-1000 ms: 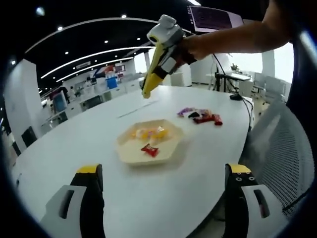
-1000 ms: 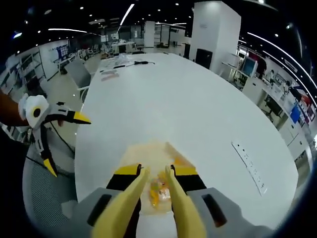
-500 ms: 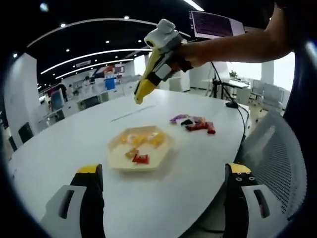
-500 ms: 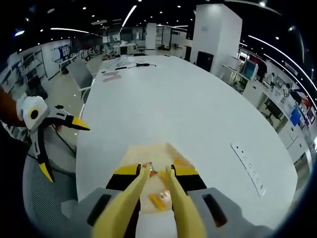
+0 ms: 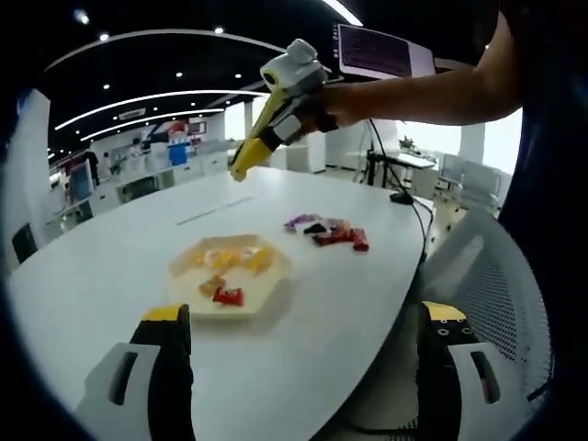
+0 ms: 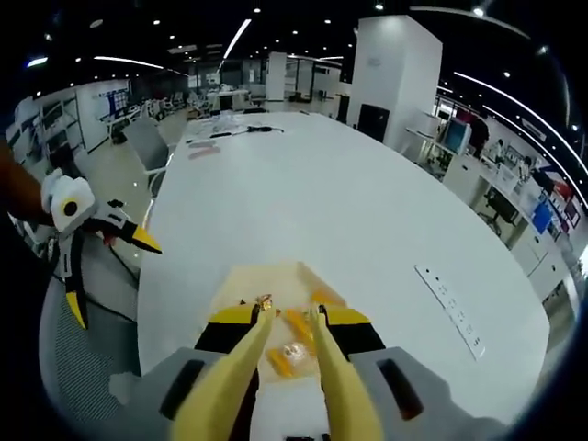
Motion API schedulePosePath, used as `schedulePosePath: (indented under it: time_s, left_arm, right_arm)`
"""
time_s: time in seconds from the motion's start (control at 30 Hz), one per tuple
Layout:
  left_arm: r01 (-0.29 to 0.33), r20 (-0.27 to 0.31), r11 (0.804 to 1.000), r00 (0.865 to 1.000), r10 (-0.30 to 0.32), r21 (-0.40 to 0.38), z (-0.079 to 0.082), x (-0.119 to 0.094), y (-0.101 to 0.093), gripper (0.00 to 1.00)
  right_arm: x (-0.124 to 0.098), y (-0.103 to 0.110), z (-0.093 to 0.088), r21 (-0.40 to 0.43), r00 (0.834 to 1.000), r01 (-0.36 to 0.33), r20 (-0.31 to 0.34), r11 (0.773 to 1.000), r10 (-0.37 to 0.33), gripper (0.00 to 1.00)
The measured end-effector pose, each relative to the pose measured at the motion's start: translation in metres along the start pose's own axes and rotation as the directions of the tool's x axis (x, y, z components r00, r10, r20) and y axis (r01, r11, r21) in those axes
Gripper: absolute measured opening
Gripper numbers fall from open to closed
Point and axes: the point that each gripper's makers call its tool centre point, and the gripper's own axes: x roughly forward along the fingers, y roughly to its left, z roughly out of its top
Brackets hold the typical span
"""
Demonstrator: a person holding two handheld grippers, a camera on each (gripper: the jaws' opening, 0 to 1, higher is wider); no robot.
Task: Place the target food into the container with the food tongs after gripping and lifting it, then release it inside without dropping or visibly crushing the food.
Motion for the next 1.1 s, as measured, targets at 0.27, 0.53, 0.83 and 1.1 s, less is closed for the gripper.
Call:
schedulePosePath:
  time_s: [0.27,0.53,0.83,1.1]
  left_arm:
    - [-0.042,-0.035,0.999,0.999,0.042,-0.011,-0.007,0.001,0.009,1.0]
    - [-0.074,0.0,0.997,0.997,0.074,-0.003,0.002,-0.004,0.015,1.0]
    - [-0.032,-0.02,0.999,0.999,0.032,0.014,-0.004,0.0,0.007,1.0]
    - [-0.083,-0.017,0.996,0.996,0.083,0.017,-0.005,-0.002,0.017,1.0]
  right_arm:
    - [-0.028,-0.018,-0.024,0.022,0.998,0.053,0.036,0.998,-0.054,0.26]
    - [-0.057,-0.03,-0.06,0.036,0.995,0.096,0.03,0.995,-0.097,0.25]
    - [-0.077,-0.037,-0.089,0.064,0.99,0.134,0.025,0.989,-0.136,0.25]
    - [-0.092,-0.044,-0.107,0.071,0.988,0.151,0.023,0.986,-0.153,0.26]
